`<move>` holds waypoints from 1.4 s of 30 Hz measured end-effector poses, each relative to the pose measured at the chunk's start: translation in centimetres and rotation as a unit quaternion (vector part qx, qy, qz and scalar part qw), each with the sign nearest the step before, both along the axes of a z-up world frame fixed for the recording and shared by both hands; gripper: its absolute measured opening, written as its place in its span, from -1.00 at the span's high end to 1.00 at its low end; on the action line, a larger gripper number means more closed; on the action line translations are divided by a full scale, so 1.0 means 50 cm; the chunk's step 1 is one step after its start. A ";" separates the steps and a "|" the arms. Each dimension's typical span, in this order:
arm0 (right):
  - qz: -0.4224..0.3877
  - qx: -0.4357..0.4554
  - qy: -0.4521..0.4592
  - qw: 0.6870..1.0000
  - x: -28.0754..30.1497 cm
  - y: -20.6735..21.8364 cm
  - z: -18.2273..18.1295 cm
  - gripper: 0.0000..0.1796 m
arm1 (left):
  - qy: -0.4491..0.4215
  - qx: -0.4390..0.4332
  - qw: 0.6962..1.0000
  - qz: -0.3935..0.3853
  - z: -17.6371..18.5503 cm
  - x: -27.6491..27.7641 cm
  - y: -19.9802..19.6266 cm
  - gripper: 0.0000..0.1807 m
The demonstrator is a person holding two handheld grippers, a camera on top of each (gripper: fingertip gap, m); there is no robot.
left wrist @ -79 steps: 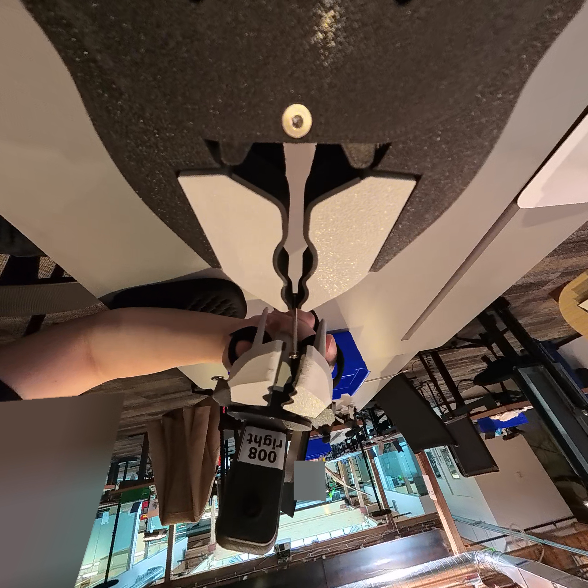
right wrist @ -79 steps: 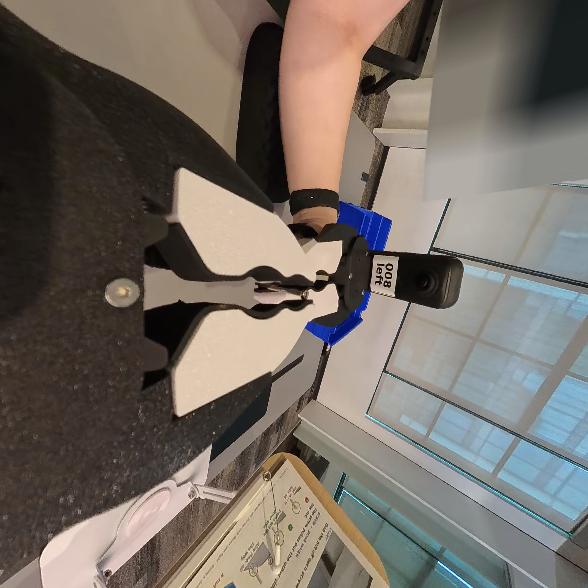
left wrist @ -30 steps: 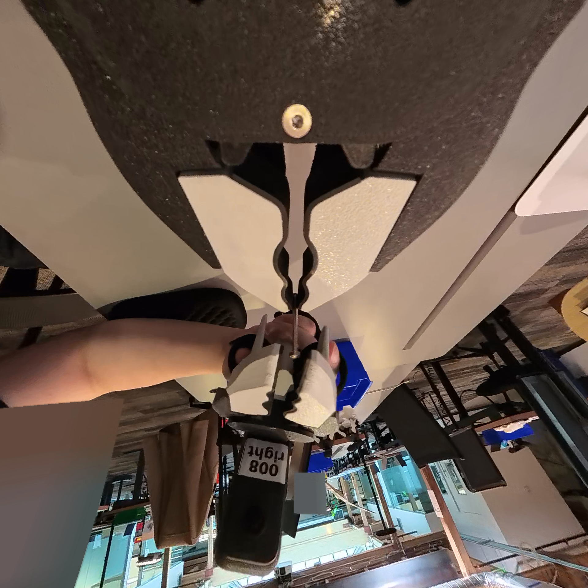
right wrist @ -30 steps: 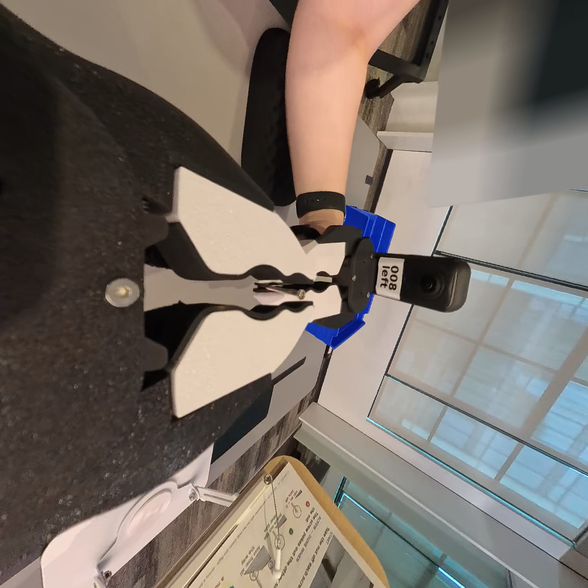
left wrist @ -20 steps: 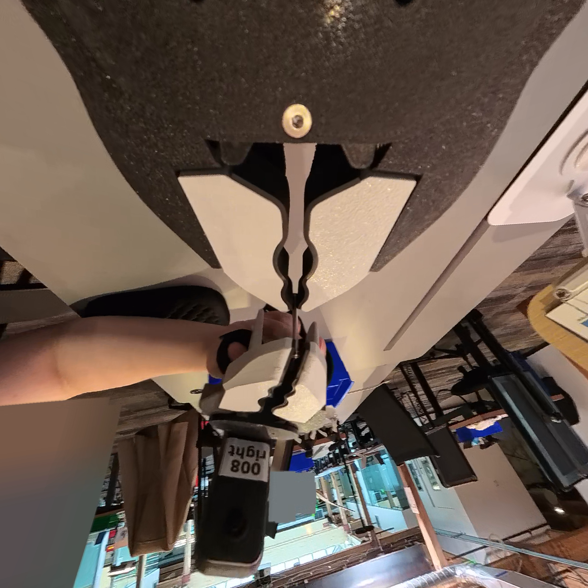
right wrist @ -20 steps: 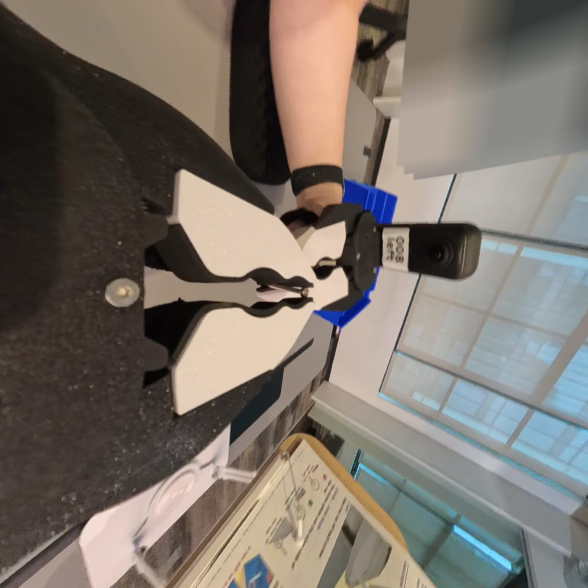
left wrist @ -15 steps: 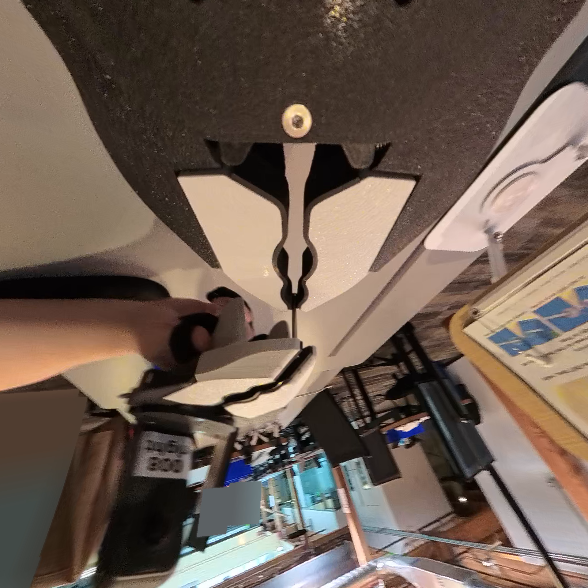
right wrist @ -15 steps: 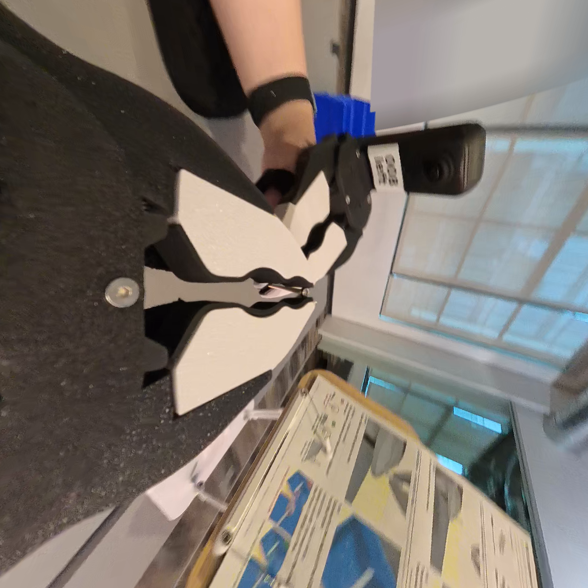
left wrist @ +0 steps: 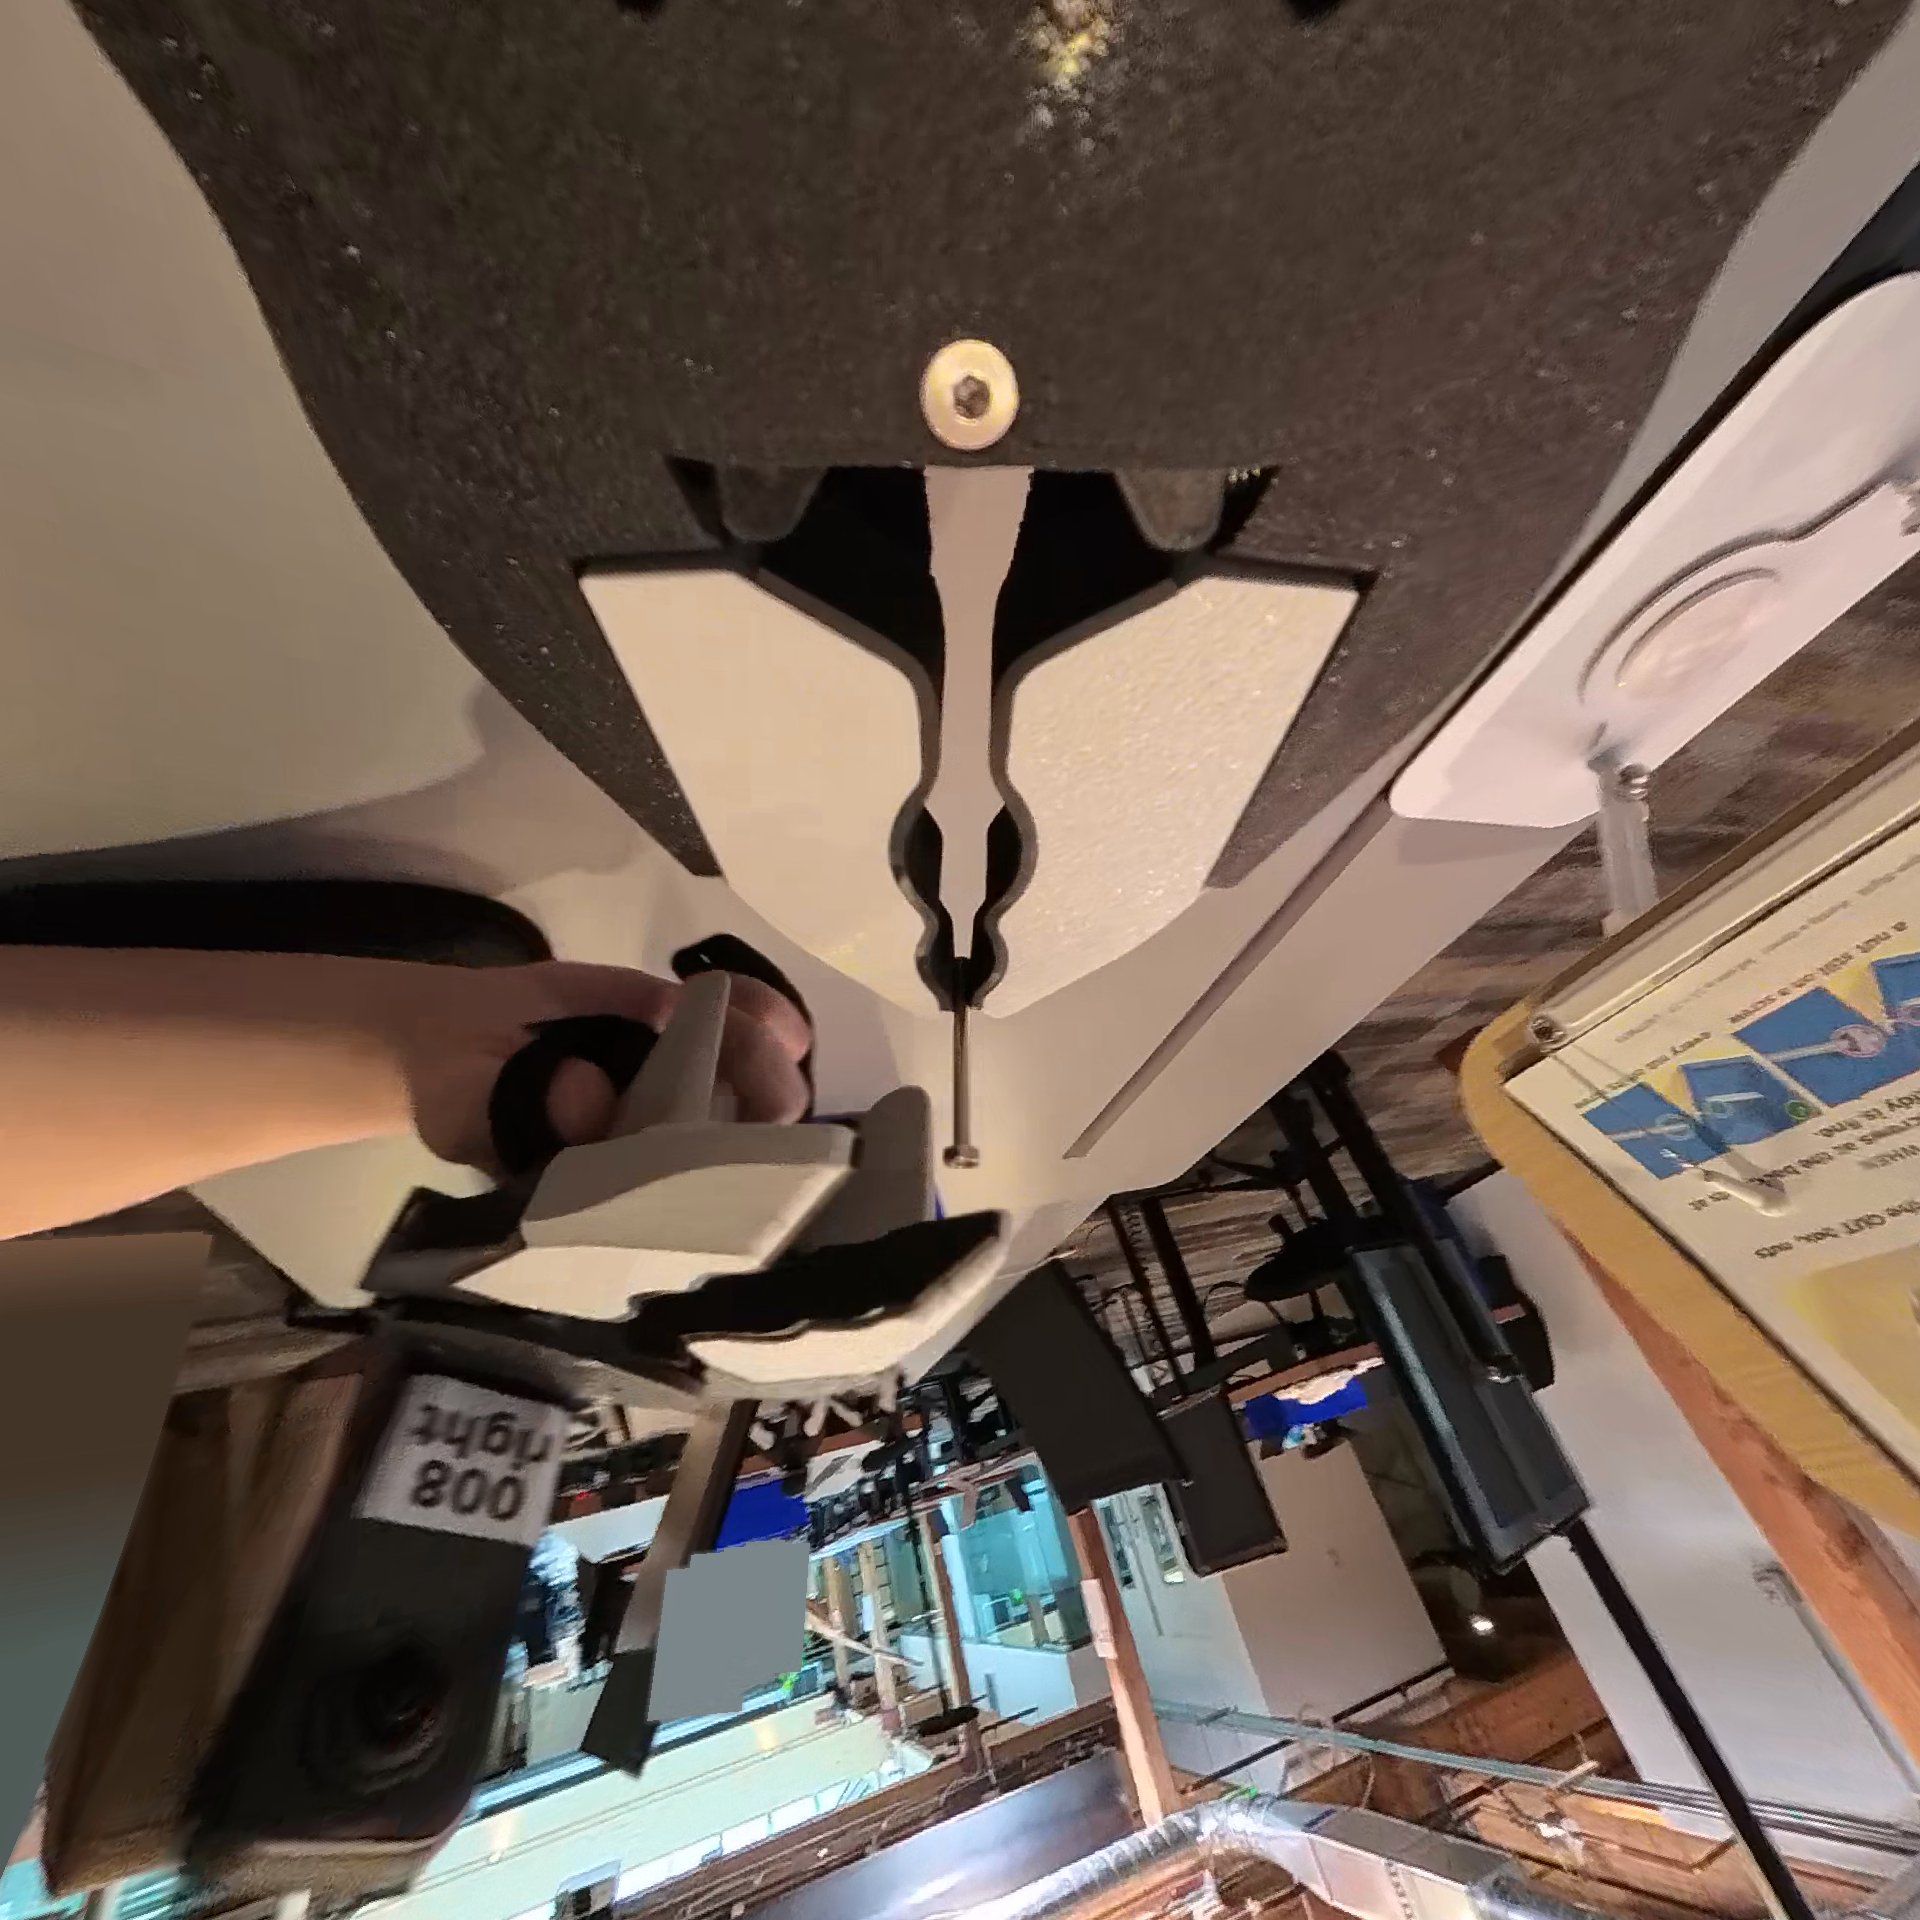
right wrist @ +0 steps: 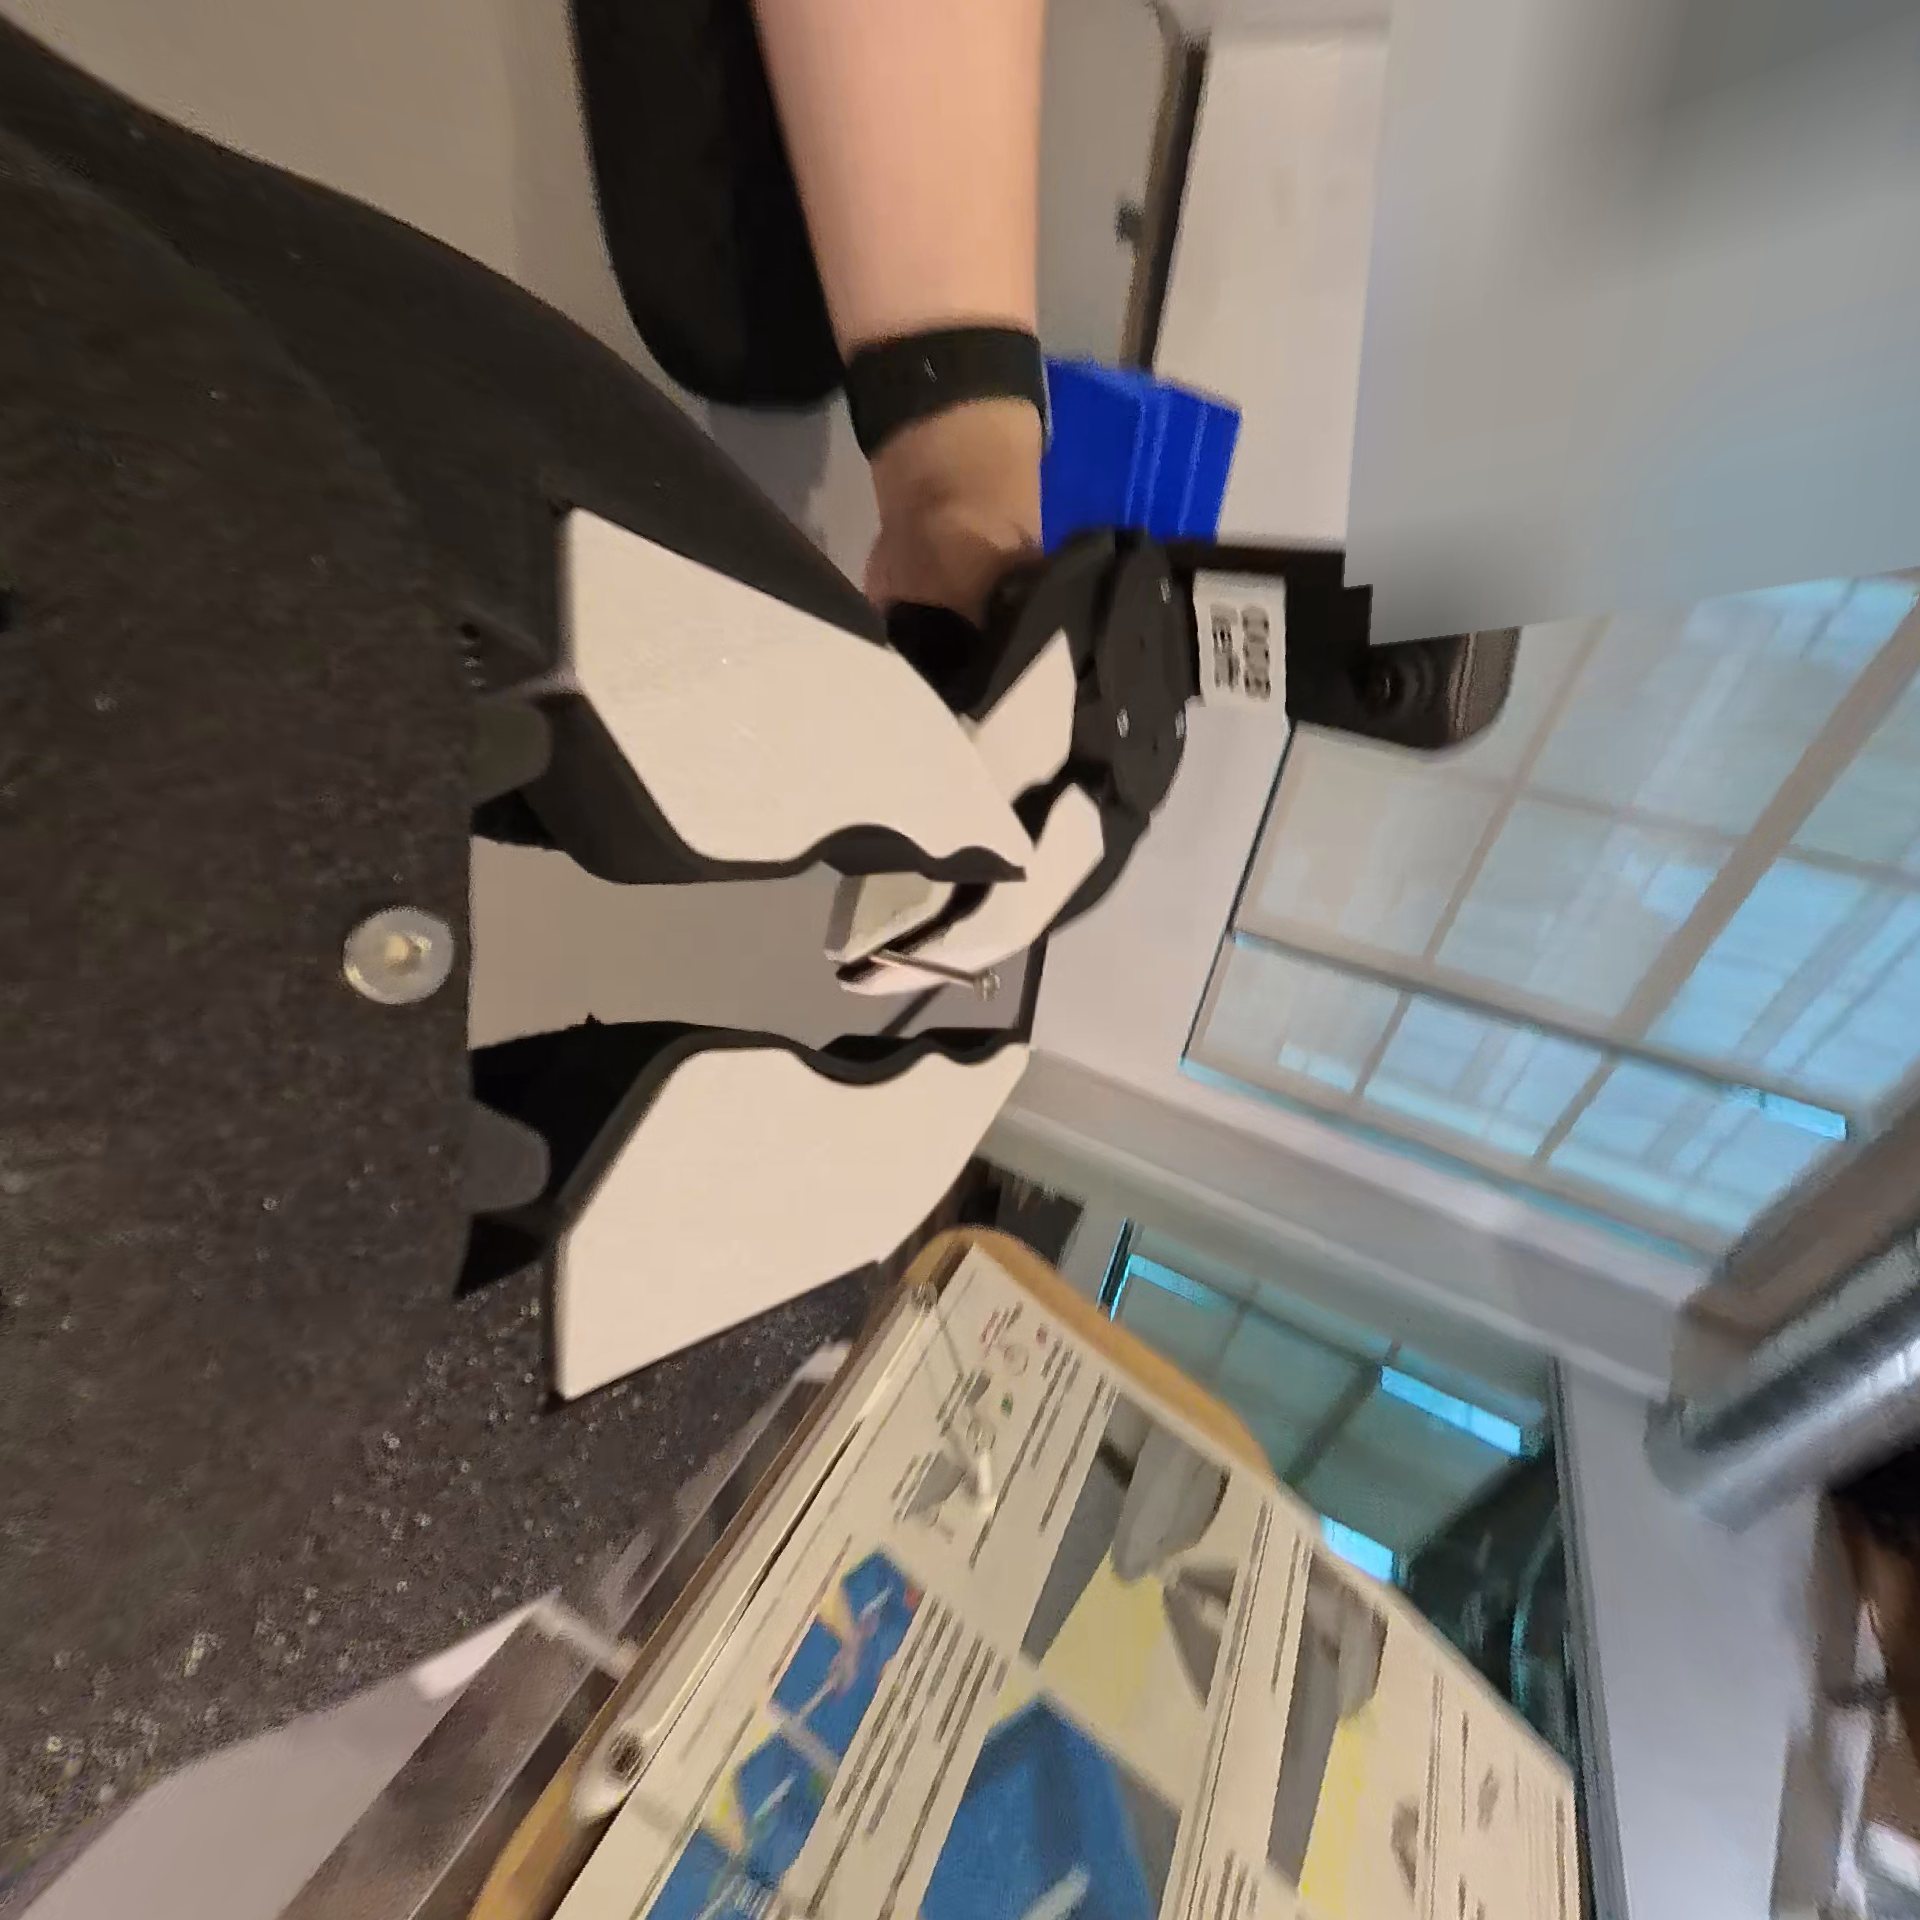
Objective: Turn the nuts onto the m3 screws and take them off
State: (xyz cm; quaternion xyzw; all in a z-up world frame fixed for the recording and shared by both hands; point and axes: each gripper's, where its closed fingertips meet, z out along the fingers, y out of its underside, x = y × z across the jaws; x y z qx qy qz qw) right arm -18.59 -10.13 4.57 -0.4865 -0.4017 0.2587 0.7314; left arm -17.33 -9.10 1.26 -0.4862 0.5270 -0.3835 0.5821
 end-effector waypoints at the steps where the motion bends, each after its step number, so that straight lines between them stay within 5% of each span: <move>1: 0.031 -0.006 -0.012 0.999 -0.004 -0.010 -0.005 0.72 | -0.002 -0.004 1.000 -0.013 0.001 -0.002 -0.006 0.98; 13: 0.093 -0.037 -0.020 0.995 -0.018 -0.030 -0.017 0.71 | 0.005 -0.014 0.998 -0.058 -0.002 -0.001 -0.032 0.98; 35: 0.046 -0.011 -0.028 0.998 -0.004 -0.015 -0.019 0.82 | 0.003 -0.022 0.999 -0.037 -0.001 -0.009 -0.015 0.98; 42: 0.042 -0.003 -0.028 0.999 -0.015 -0.017 -0.015 0.63 | 0.016 -0.022 0.998 -0.050 -0.009 0.004 -0.027 0.98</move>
